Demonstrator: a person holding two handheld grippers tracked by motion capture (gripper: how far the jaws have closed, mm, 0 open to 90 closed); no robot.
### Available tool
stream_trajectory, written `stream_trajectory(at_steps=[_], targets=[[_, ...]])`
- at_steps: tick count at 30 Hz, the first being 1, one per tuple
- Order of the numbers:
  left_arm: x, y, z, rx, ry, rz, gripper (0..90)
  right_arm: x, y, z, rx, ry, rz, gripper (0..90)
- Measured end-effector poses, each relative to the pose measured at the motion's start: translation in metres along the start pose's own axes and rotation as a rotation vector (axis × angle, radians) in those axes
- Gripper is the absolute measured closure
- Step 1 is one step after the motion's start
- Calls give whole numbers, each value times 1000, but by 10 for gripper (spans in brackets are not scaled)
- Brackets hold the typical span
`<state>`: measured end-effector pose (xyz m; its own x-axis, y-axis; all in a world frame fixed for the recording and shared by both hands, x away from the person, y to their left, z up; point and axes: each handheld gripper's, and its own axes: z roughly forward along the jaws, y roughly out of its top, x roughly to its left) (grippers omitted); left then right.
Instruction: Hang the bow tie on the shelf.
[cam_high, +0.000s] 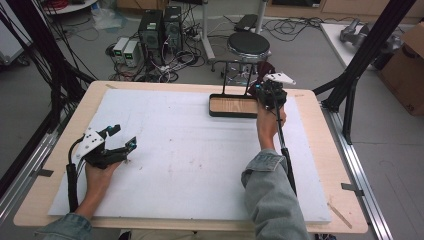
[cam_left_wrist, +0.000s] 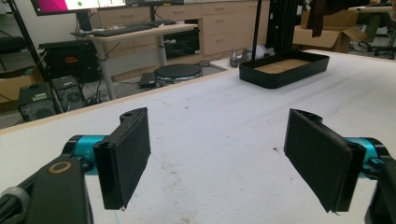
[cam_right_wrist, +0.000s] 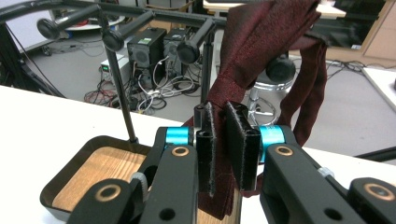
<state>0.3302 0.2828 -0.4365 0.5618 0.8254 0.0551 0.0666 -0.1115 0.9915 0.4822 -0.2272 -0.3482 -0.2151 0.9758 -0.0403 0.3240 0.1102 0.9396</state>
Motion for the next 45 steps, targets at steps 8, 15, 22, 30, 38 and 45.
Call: stream_trajectory(at_steps=[8, 15, 22, 30, 38, 45], targets=[[0, 0, 0, -1, -1, -1, 230, -2, -3, 2, 26, 2, 11, 783], [0, 0, 0, -2, -1, 0, 229, -3, -2, 0, 25, 7, 35, 685], [0, 0, 0, -1, 0, 0, 229, -2, 3, -10, -4, 10, 66, 530], [0, 0, 0, 0, 2, 1, 230, -2, 11, -29, -62, 43, 80, 434], [0, 0, 0, 1, 5, 3, 230, -11, 9, -57, -133, 68, 124, 349], [0, 0, 0, 2, 9, 4, 229, -15, 5, -80, -172, 71, 118, 284]])
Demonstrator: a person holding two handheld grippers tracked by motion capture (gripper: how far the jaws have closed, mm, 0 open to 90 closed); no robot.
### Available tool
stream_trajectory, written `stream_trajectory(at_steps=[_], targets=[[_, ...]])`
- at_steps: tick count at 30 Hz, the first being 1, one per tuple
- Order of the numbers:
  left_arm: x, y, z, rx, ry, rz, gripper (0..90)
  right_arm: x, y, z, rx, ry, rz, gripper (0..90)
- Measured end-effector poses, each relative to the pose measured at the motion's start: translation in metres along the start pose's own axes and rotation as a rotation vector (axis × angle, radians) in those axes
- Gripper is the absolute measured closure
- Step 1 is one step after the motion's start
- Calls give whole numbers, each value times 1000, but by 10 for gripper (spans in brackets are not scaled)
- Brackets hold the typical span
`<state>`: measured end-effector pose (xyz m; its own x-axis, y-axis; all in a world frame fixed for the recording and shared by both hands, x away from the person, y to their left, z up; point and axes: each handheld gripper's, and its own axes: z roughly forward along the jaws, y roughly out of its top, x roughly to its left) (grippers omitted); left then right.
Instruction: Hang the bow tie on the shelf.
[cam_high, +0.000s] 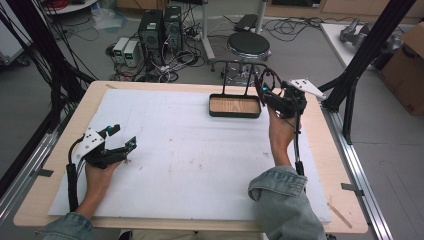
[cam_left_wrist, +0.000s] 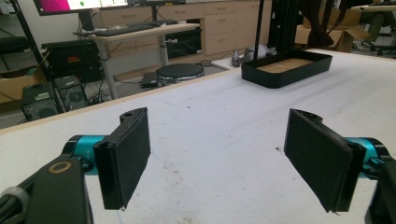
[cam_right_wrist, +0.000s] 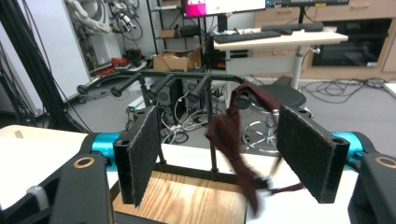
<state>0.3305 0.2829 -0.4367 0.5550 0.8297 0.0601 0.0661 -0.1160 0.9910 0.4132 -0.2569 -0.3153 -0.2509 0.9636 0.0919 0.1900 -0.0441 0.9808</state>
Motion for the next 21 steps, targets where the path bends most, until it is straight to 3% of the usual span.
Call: stream_trajectory(at_steps=[6, 10, 15, 21], targets=[[-1, 0, -1, 10, 0, 7, 224, 2, 5, -16, 18, 16, 10, 218], [-2, 0, -1, 12, -1, 12, 224, 7, 6, -27, 3, 8, -14, 215], [-2, 0, 0, 9, -2, 12, 224, 9, -5, -43, -25, 10, -40, 212], [-2, 0, -1, 12, 0, 15, 224, 2, -26, -61, -22, 11, -29, 204]])
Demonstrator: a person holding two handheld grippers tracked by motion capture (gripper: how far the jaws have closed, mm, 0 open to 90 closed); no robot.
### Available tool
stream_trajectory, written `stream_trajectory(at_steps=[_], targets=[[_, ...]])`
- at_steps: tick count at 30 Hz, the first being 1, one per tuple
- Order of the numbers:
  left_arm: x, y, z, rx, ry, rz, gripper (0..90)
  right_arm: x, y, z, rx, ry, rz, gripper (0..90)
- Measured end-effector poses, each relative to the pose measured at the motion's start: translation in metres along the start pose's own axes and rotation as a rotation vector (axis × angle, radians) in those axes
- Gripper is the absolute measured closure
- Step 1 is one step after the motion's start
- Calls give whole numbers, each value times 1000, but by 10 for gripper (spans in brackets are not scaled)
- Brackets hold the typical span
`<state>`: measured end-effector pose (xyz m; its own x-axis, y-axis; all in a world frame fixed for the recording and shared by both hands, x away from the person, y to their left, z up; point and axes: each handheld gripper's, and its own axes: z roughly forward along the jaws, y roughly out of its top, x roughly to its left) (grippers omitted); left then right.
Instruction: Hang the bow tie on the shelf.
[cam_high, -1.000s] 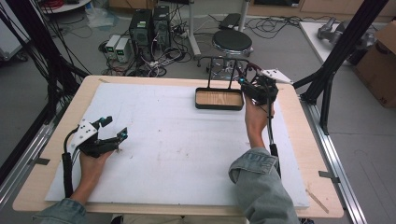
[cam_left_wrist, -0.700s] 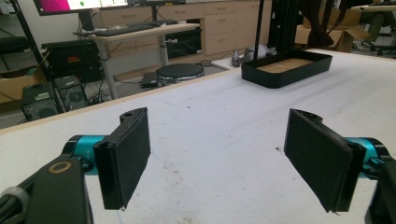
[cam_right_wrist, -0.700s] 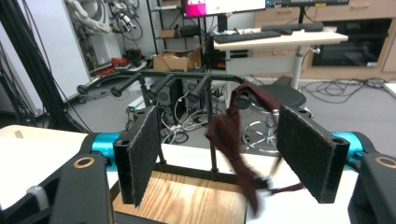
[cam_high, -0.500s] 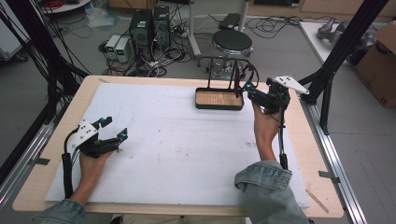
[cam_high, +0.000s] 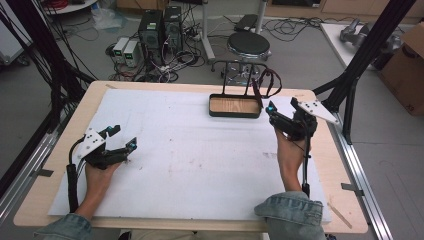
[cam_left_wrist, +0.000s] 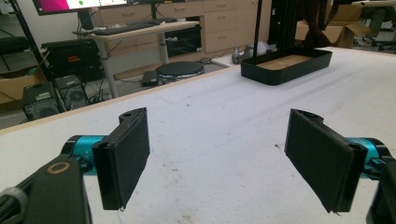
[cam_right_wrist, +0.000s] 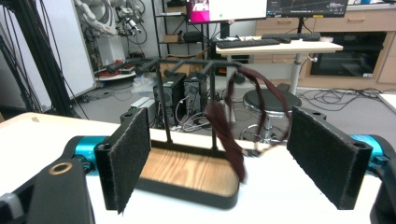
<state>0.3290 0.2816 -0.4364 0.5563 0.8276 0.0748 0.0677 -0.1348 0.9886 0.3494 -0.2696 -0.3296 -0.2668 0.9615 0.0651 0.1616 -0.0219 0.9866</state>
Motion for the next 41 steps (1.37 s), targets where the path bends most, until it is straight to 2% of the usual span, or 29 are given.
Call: stream_trajectory(at_steps=[3, 4, 11, 18, 20, 24, 31, 41], targets=[[0, 0, 0, 2, 1, 0, 224, -1, -9, -6, -4, -2, -3, 196], [0, 0, 0, 1, 1, 0, 224, -1, -19, -13, -2, 1, -9, 190], [0, 0, 0, 5, 2, 5, 224, 2, -48, -32, 0, -1, -22, 179], [-1, 0, 0, 7, 5, 10, 224, 7, -74, -41, 4, -11, -40, 178], [-1, 0, 0, 6, 6, 8, 224, 8, -85, -40, 31, -7, -53, 177], [-1, 0, 0, 4, 3, 6, 224, 8, -92, -39, 44, -6, -55, 175], [-1, 0, 1, 1, 1, 3, 224, 11, -109, -34, 128, 11, -44, 169], [-1, 0, 1, 1, 1, -1, 224, 10, -111, -32, 141, 10, -44, 167]])
